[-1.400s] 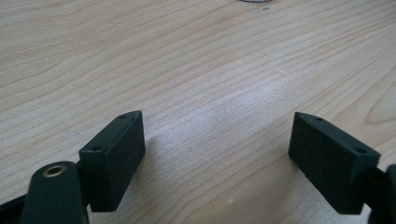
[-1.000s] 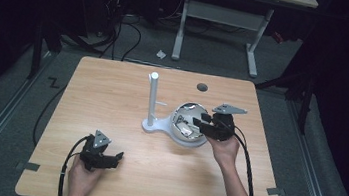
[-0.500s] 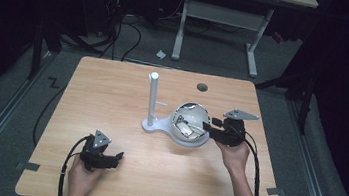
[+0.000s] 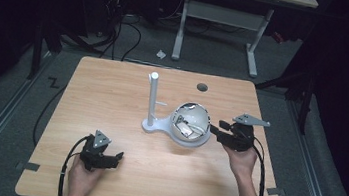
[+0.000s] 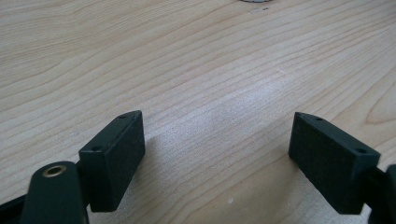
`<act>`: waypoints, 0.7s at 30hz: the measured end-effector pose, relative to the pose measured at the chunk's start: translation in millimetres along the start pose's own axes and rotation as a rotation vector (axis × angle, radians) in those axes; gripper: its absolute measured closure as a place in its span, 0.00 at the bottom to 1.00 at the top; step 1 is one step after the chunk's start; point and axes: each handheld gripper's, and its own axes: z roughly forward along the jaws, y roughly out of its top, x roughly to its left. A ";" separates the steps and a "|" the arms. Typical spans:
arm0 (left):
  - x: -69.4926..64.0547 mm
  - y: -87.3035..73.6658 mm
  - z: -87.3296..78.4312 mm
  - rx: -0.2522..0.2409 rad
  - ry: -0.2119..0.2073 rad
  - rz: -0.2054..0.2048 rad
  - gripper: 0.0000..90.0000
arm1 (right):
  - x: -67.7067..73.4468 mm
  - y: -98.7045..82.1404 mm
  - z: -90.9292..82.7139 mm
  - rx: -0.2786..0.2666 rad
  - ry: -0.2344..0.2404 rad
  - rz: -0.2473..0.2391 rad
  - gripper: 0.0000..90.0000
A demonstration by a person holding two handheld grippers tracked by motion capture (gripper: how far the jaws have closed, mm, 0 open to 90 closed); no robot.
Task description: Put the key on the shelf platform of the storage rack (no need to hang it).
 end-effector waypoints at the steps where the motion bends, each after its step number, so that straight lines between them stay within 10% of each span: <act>1: 0.0 0.0 0.0 0.000 0.000 0.000 0.21 | -0.1 -2.2 -1.7 -0.007 -0.001 0.003 0.60; 21: 0.0 0.0 0.0 0.000 0.000 0.000 0.21 | -15.2 -28.9 -30.0 -0.033 -0.036 0.053 0.57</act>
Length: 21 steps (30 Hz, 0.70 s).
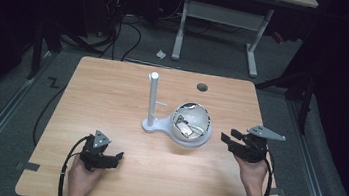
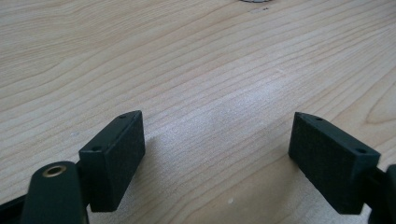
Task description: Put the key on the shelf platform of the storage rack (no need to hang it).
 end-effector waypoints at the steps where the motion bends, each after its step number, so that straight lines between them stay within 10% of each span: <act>1: 0.0 0.0 0.0 0.000 0.000 0.000 0.21 | -0.7 -1.3 -1.3 0.001 -0.002 0.003 0.57; 21: -0.1 0.0 0.1 0.000 0.000 -0.002 0.21 | 0.0 -28.0 -19.8 -0.027 0.012 0.045 0.57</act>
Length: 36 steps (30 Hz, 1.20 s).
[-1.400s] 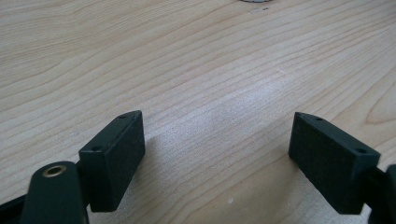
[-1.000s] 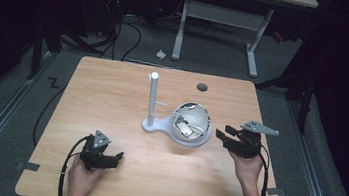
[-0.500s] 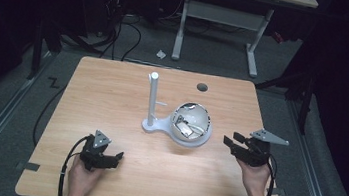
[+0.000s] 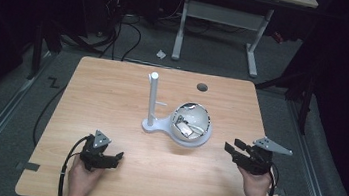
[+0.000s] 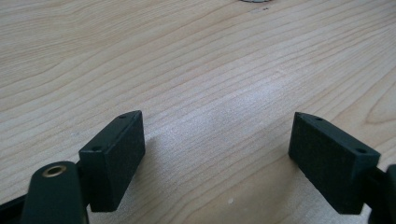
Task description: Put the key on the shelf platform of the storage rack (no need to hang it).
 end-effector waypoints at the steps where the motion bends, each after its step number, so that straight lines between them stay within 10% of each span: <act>1: 0.0 0.0 0.0 0.000 0.000 0.000 0.21 | 1.4 -1.4 -0.8 -0.003 0.002 -0.001 0.56; 36: 0.1 0.1 0.0 0.000 0.000 0.001 0.21 | 22.1 -35.6 13.7 0.029 0.045 -0.002 0.55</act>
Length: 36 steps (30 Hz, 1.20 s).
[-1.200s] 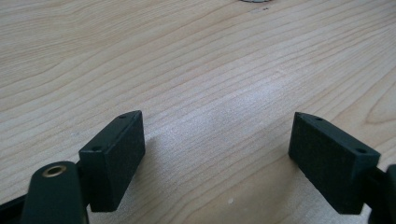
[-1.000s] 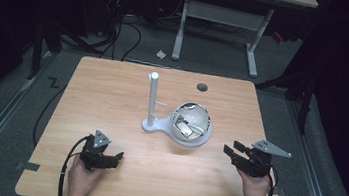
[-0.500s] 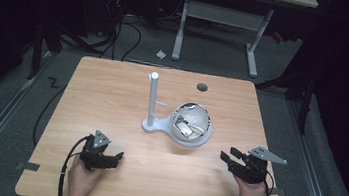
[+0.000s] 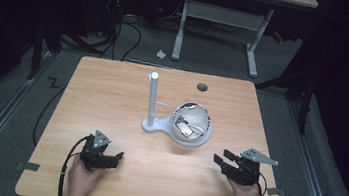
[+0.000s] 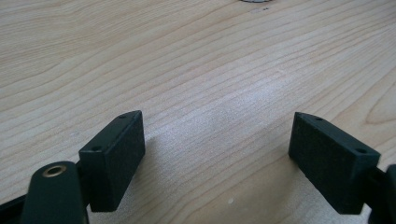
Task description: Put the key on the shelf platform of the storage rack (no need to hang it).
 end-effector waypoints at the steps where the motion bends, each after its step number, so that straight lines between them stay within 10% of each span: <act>1: 0.0 0.0 0.0 0.000 0.000 0.000 0.21 | 0.8 -0.4 0.7 0.002 0.001 -0.001 0.55; 36: -0.1 0.0 0.0 0.000 0.000 0.000 0.21 | 32.1 -16.9 37.3 0.080 0.044 -0.079 0.55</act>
